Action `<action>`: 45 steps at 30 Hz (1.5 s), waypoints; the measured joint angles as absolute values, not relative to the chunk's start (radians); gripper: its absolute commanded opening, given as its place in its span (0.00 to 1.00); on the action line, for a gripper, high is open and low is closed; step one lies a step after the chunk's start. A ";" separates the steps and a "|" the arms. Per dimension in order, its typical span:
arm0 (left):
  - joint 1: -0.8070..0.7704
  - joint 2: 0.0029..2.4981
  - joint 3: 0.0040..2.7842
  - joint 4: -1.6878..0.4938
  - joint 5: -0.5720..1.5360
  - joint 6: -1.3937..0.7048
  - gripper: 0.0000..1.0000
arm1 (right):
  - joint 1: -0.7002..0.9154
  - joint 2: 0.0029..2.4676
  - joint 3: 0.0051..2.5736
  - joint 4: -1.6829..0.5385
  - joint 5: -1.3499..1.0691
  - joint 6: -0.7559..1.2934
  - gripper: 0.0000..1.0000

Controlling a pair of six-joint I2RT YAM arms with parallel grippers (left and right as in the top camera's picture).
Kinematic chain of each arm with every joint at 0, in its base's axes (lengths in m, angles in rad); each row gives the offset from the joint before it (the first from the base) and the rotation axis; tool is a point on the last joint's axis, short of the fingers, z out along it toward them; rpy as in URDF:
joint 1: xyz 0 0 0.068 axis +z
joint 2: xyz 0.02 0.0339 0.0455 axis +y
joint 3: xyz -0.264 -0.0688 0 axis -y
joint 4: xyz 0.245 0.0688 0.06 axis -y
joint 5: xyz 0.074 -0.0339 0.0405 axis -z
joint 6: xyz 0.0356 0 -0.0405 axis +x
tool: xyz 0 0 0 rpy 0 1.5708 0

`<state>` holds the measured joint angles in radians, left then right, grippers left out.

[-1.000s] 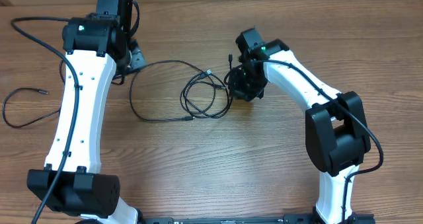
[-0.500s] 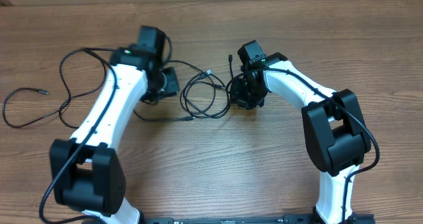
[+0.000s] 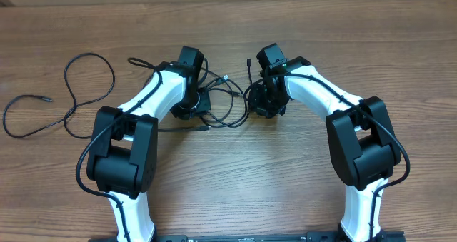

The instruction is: Untangle cables

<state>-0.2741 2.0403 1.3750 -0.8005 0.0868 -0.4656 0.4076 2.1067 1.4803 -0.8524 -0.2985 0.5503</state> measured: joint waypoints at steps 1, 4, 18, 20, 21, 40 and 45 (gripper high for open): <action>-0.274 2.040 1.375 -0.799 0.081 -0.466 0.25 | 0.408 2.107 1.480 -0.853 -0.299 0.550 0.27; -0.274 2.040 1.375 -0.804 0.064 -0.466 0.30 | 0.408 2.107 1.480 -0.853 -0.299 0.550 0.27; -0.165 2.056 1.405 -0.826 0.308 -0.434 0.31 | 0.408 2.107 1.480 -0.857 -0.277 0.550 0.28; -0.152 2.056 1.409 -0.841 0.311 -0.434 0.31 | 0.408 2.107 1.480 -0.857 -0.276 0.551 0.28; -0.147 2.056 1.409 -0.848 0.310 -0.434 0.31 | 0.408 2.107 1.480 -0.857 -0.274 0.550 0.28; -0.189 2.060 1.409 -0.837 0.136 -0.445 0.23 | 0.408 2.107 1.480 -0.859 -0.273 0.550 0.32; -0.192 2.067 1.414 -0.833 0.103 -0.446 0.23 | 0.408 2.107 1.480 -0.860 -0.273 0.550 0.32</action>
<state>-0.1925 2.0670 1.4143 -0.8333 0.1028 -0.4461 0.4076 2.1067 1.4803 -0.8600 -0.2726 0.5499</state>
